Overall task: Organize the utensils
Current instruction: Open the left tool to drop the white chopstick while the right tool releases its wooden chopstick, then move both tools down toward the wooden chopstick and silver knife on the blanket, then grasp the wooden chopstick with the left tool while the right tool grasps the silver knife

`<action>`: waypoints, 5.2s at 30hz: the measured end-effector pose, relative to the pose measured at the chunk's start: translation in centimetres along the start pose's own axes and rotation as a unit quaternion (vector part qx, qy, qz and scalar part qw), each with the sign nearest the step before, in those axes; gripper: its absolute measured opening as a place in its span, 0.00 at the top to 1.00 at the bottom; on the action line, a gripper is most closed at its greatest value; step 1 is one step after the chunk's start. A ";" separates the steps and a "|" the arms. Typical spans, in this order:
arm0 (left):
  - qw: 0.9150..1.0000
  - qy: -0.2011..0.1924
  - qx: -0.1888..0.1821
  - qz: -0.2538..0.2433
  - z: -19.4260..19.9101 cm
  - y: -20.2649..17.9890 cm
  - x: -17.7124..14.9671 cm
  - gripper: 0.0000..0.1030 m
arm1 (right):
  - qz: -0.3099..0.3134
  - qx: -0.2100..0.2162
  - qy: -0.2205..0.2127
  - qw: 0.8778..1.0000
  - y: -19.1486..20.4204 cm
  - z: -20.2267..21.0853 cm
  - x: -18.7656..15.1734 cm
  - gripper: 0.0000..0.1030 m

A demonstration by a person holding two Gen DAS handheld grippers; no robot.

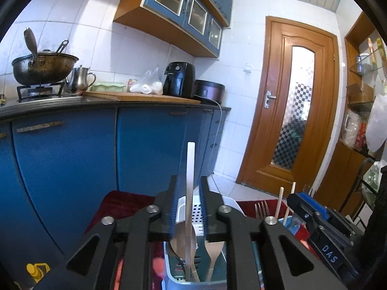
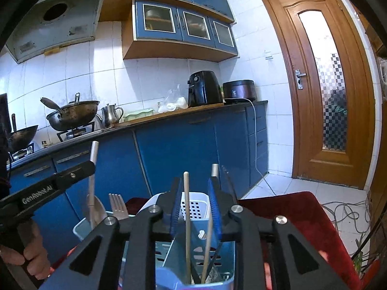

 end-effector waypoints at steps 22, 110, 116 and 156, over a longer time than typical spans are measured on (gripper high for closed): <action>0.999 0.031 -0.031 -0.010 5.8 -2.2 -1.5 0.63 | -0.071 0.036 0.054 0.995 -0.9 6.8 -0.7 0.73; 0.925 0.375 -0.065 -0.018 5.2 -6.0 -21.1 0.93 | -0.172 -0.002 0.230 0.958 -7.2 13.9 -14.5 0.73; 0.930 0.361 -0.073 0.016 5.6 -4.9 -20.3 0.96 | -0.169 -0.004 0.232 0.958 -6.9 13.9 -14.4 0.73; 0.959 0.252 -0.068 0.116 7.7 2.9 -15.8 0.96 | -0.110 0.080 0.390 0.911 1.5 4.9 -16.7 0.73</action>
Point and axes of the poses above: each gripper's, at about its wrist camera, not at the fingertips, and z roughly against the way its jaws point, y to its left, x to its top, the point moved 6 cm from there along -z, roughly the way its jaws point, and after that the axes turned 2 degrees about y, right-handed, at the moved point
